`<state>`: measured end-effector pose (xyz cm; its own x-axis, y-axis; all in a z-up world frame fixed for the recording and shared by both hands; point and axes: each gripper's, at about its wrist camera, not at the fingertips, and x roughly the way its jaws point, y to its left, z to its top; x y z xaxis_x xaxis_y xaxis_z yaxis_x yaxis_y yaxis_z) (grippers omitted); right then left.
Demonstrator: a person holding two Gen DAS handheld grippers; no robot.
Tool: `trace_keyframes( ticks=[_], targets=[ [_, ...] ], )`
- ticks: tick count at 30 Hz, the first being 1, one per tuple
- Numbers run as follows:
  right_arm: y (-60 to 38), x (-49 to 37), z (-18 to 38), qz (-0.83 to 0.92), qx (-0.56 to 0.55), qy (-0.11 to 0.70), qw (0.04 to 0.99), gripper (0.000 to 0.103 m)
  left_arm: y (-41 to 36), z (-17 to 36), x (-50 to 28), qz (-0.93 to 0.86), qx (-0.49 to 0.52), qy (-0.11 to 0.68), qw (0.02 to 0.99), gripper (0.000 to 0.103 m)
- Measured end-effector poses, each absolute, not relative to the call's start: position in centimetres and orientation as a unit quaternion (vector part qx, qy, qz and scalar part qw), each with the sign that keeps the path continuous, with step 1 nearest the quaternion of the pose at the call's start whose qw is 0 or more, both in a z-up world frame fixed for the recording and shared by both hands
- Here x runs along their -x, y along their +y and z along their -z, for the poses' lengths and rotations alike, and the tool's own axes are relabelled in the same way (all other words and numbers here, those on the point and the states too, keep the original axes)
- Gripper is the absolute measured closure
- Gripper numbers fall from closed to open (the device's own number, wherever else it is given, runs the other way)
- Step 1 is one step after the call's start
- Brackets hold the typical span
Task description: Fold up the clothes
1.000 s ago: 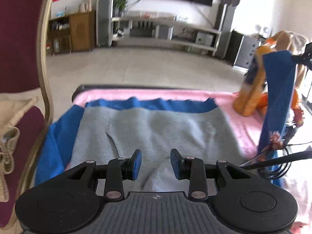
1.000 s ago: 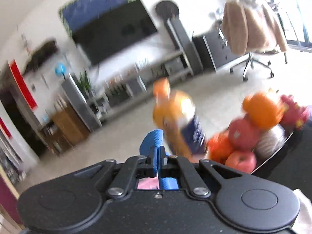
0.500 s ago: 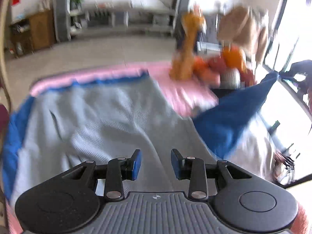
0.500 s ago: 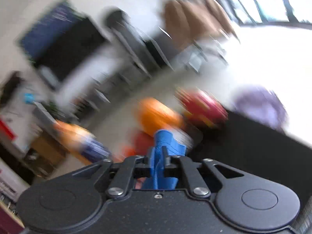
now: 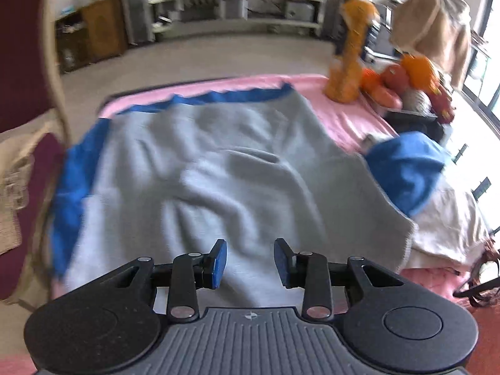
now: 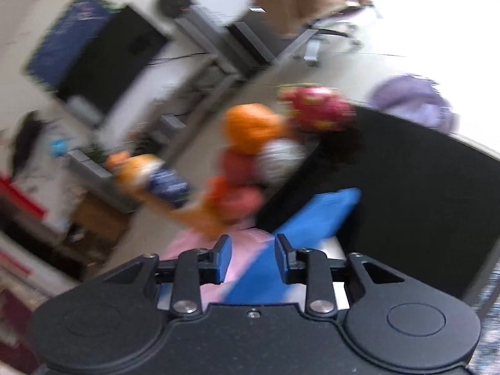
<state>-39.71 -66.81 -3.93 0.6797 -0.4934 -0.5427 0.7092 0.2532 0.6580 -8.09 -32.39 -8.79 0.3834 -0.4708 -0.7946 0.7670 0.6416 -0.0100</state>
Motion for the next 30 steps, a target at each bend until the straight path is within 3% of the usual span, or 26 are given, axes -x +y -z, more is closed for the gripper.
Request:
trace_keyframes(
  ticks=[4, 10, 18, 20, 22, 30],
  targets=[
    [-61.5, 34.7, 3.2, 0.315, -0.453, 0.152, 0.82, 0.069, -27.9, 10.0, 6.2, 0.335, -0.171, 0.419, 0.826, 0.068],
    [-52.2, 27.2, 9.9, 0.222, -0.465, 0.28, 0.81, 0.07, -22.8, 14.3, 4.7, 0.28, -0.161, 0.451, 0.832, 0.07],
    [-44.6, 22.1, 18.5, 0.235, -0.442, 0.374, 0.78, 0.07, -25.8, 18.2, 4.1, 0.291, -0.229, 0.432, 0.822, 0.072],
    [-44.3, 21.8, 19.7, 0.247, -0.425, 0.402, 0.772, 0.073, -26.1, 19.5, 3.7, 0.285, -0.251, 0.453, 0.807, 0.067],
    [-44.2, 21.5, 19.3, 0.25, -0.41, 0.413, 0.774, 0.079, -25.3, 19.1, 3.7, 0.292, -0.254, 0.452, 0.803, 0.066],
    [-41.5, 16.4, 9.8, 0.203, -0.298, 0.375, 0.854, 0.075, -19.2, 9.8, -1.0, 0.245, -0.134, 0.405, 0.871, 0.066]
  ],
)
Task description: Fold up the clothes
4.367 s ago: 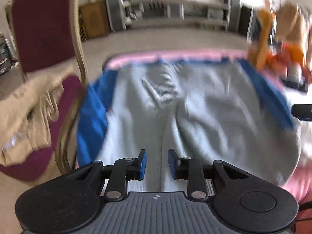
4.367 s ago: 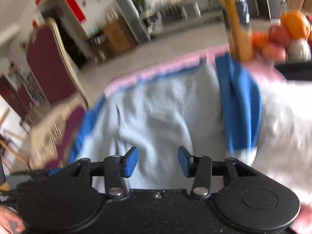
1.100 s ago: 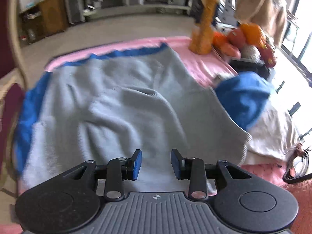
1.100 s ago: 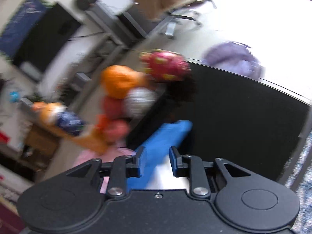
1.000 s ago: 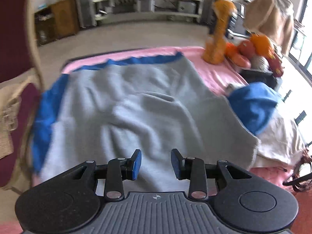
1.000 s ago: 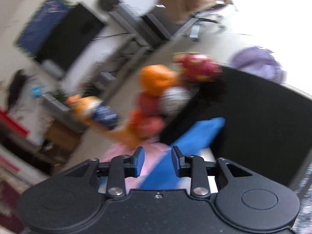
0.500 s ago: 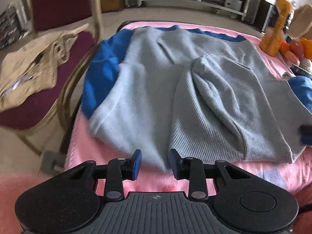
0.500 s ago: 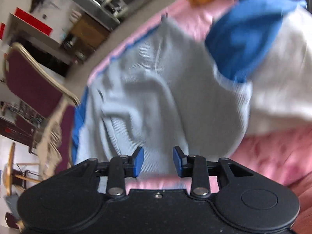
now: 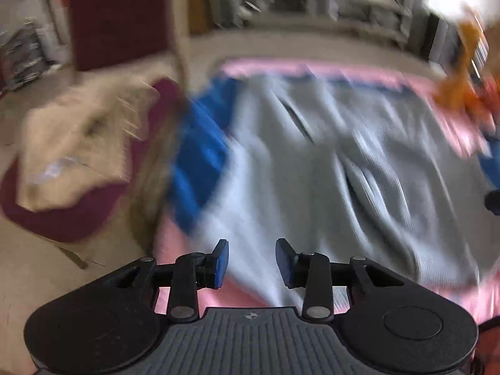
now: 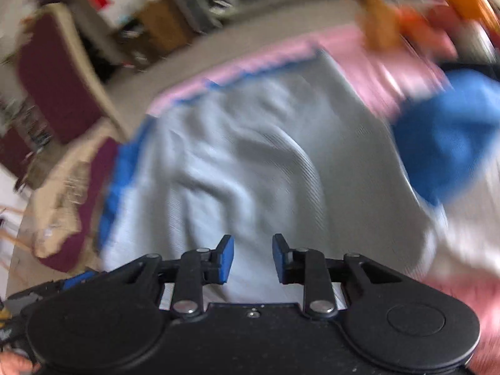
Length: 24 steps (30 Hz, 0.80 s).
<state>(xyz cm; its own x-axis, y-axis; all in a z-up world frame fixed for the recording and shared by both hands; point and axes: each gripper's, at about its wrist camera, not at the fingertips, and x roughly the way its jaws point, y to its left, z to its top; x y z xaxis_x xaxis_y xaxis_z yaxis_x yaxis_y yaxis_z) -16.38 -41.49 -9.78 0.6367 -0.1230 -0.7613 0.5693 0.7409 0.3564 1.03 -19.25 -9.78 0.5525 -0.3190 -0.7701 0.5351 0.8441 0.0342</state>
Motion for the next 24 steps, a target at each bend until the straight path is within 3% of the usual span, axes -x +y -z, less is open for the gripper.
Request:
trace_keyframes(
  ticks=[5, 10, 18, 24],
  targets=[
    [-38.2, 10.2, 3.7, 0.12, -0.194, 0.33, 0.916, 0.067, -16.1, 5.6, -4.7, 0.202, -0.061, 0.356, 0.91, 0.063],
    [-35.4, 0.8, 3.3, 0.079, -0.118, 0.346, 0.927, 0.066, -16.9, 5.3, -12.0, 0.16, -0.019, 0.382, 0.91, 0.063],
    [-33.4, -13.5, 10.1, 0.093, -0.055, 0.414, 0.904, 0.065, -17.9, 8.8, -20.7, 0.13, 0.021, 0.378, 0.917, 0.063],
    [-34.1, -21.3, 15.6, 0.057, -0.152, 0.44, 0.884, 0.065, -15.7, 10.2, -22.8, 0.14, 0.071, 0.374, 0.914, 0.063]
  ],
)
